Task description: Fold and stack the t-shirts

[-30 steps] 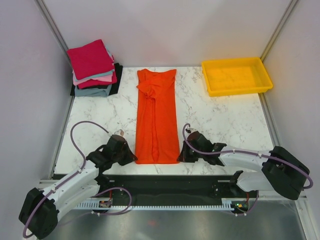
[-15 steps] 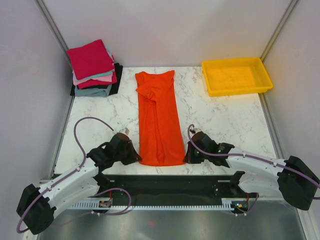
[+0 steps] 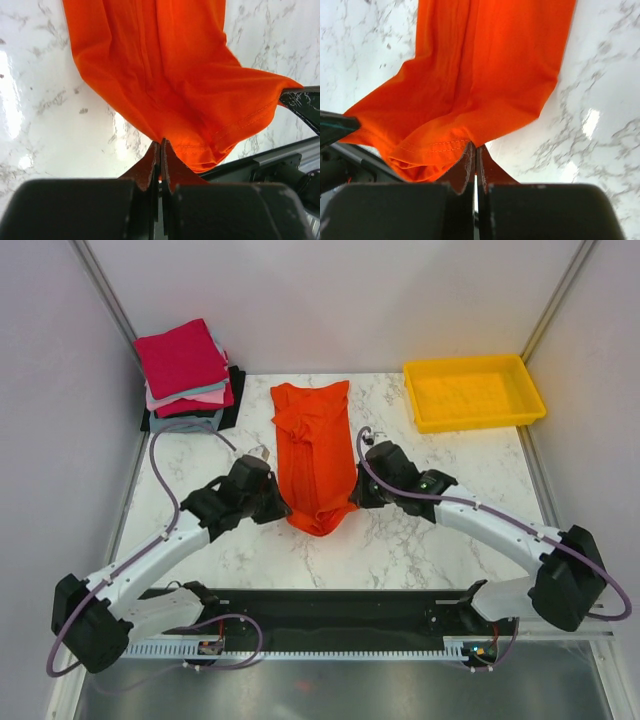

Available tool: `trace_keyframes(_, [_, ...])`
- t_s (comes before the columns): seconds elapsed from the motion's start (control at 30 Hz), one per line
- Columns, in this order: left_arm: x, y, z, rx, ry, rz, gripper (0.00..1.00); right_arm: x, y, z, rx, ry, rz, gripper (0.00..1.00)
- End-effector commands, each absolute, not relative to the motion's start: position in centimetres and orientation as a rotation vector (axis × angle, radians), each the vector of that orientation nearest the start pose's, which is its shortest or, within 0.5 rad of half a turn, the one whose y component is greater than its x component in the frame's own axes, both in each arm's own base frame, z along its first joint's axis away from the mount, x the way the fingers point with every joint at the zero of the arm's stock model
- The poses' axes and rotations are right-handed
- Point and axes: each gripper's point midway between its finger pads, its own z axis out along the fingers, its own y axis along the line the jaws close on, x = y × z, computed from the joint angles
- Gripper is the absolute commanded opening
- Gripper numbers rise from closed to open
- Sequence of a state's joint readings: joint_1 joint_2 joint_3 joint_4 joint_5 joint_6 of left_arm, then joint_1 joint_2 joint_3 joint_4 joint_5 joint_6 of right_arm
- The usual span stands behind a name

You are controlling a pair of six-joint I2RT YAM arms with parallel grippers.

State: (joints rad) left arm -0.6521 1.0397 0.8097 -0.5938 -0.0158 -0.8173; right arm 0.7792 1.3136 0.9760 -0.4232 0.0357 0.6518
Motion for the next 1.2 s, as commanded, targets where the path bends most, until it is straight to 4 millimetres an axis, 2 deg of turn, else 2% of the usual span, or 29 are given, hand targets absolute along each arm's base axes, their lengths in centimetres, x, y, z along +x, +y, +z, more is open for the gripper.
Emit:
trace_keyframes(0.0, [24.9, -19.1, 16.9, -0.158, 2.405, -0.572, 0.02, 28.0, 25.8, 15.4, -0.17, 2.416, 0.568, 0.0])
trace_keyframes(0.03, [25.7, -19.1, 16.3, -0.159, 2.425, -0.552, 0.02, 28.7, 25.8, 15.5, -0.18, 2.412, 0.562, 0.0])
trace_keyframes(0.07, [26.6, -19.2, 17.0, -0.156, 2.41, -0.556, 0.02, 29.6, 25.9, 16.1, -0.182, 2.399, 0.568, 0.0])
trace_keyframes(0.1, [27.8, -18.9, 17.1, -0.15, 2.397, -0.556, 0.02, 30.7, 25.6, 15.3, -0.167, 2.419, 0.546, 0.0])
trace_keyframes(0.13, [28.7, -18.8, 16.0, -0.15, 2.427, -0.534, 0.02, 31.3, 25.5, 15.2, -0.167, 2.42, 0.536, 0.0])
trace_keyframes(0.17, [29.6, -18.5, 16.0, -0.16, 2.423, -0.522, 0.02, 32.5, 25.4, 15.6, -0.174, 2.404, 0.523, 0.0])
trace_keyframes(0.2, [30.5, -18.3, 15.6, -0.169, 2.437, -0.554, 0.02, 32.8, 25.9, 14.3, -0.193, 2.442, 0.531, 0.0])
trace_keyframes(0.23, [31.2, -18.2, 15.4, -0.178, 2.441, -0.562, 0.02, 33.4, 26.0, 14.0, -0.202, 2.448, 0.525, 0.0])
trace_keyframes(0.27, [31.9, -18.0, 14.2, -0.193, 2.469, -0.547, 0.02, 34.2, 26.4, 14.4, -0.207, 2.434, 0.53, 0.0])
trace_keyframes(0.3, [32.7, -17.4, 13.9, -0.197, 2.469, -0.531, 0.02, 35.0, 26.3, 13.1, -0.204, 2.458, 0.507, 0.0])
trace_keyframes(0.33, [33.7, -17.3, 14.4, -0.198, 2.45, -0.528, 0.02, 35.6, 26.4, 12.8, -0.203, 2.458, 0.515, 0.0])
trace_keyframes(0.37, [34.3, -17.2, 13.2, -0.192, 2.477, -0.505, 0.02, 36.4, 26.5, 13.0, -0.198, 2.448, 0.521, 0.0])
trace_keyframes(0.4, [35.0, -16.9, 13.2, -0.197, 2.477, -0.499, 0.02, 37.0, 26.6, 12.0, -0.201, 2.466, 0.51, 0.0])
trace_keyframes(0.47, [36.5, -16.9, 13.4, -0.185, 2.467, -0.493, 0.02, 38.2, 26.8, 11.8, -0.194, 2.462, 0.52, 0.0])
trace_keyframes(0.5, [37.1, -16.9, 12.2, -0.187, 2.497, -0.48, 0.02, 38.7, 26.7, 11.0, -0.19, 2.478, 0.508, 0.0])
trace_keyframes(0.53, [37.9, -17.1, 12.7, -0.181, 2.485, -0.488, 0.02, 39.1, 26.7, 10.8, -0.186, 2.48, 0.508, 0.0])
trace_keyframes(0.57, [38.3, -17.1, 12.6, -0.18, 2.487, -0.488, 0.02, 39.9, 26.8, 11.3, -0.179, 2.466, 0.524, 0.0])
trace_keyframes(0.6, [38.7, -16.9, 11.8, -0.188, 2.506, -0.477, 0.02, 40.4, 26.7, 10.7, -0.174, 2.477, 0.521, 0.0])
trace_keyframes(0.67, [39.6, -17.1, 12.2, -0.188, 2.493, -0.488, 0.02, 41.5, 26.9, 11.6, -0.173, 2.455, 0.55, 0.0])
trace_keyframes(0.73, [40.4, -17.0, 12.5, -0.189, 2.481, -0.481, 0.02, 42.2, 27.1, 11.5, -0.183, 2.453, 0.568, 0.0])
trace_keyframes(0.77, [40.7, -16.9, 12.6, -0.184, 2.474, -0.472, 0.02, 43.0, 27.3, 12.3, -0.186, 2.432, 0.58, 0.0])
trace_keyframes(0.87, [41.8, -16.9, 12.6, -0.175, 2.469, -0.458, 0.02, 44.3, 27.5, 12.6, -0.188, 2.42, 0.6, 0.0])
trace_keyframes(0.93, [42.7, -16.8, 12.7, -0.183, 2.46, -0.457, 0.02, 44.8, 27.6, 12.1, -0.18, 2.427, 0.614, 0.0])
trace_keyframes(0.97, [43.0, -16.7, 11.9, -0.176, 2.477, -0.449, 0.02, 45.3, 27.6, 11.8, -0.174, 2.43, 0.618, 0.0])
trace_keyframes(1.03, [43.9, -16.8, 11.7, -0.171, 2.476, -0.451, 0.02, 45.6, 27.8, 11.2, -0.179, 2.442, 0.638, 0.0])
trace_keyframes(1.07, [44.2, -16.8, 10.3, -0.169, 2.506, -0.449, 0.02, 46.0, 27.7, 11.1, -0.175, 2.442, 0.647, 0.0])
trace_keyframes(1.13, [44.9, -16.9, 9.5, -0.174, 2.522, -0.45, 0.02, 46.2, 27.9, 9.4, -0.172, 2.477, 0.668, 0.0])
trace_keyframes(1.17, [45.0, -16.8, 8.3, -0.186, 2.55, -0.446, 0.02, 46.5, 27.7, 8.4, -0.157, 2.498, 0.666, 0.01])
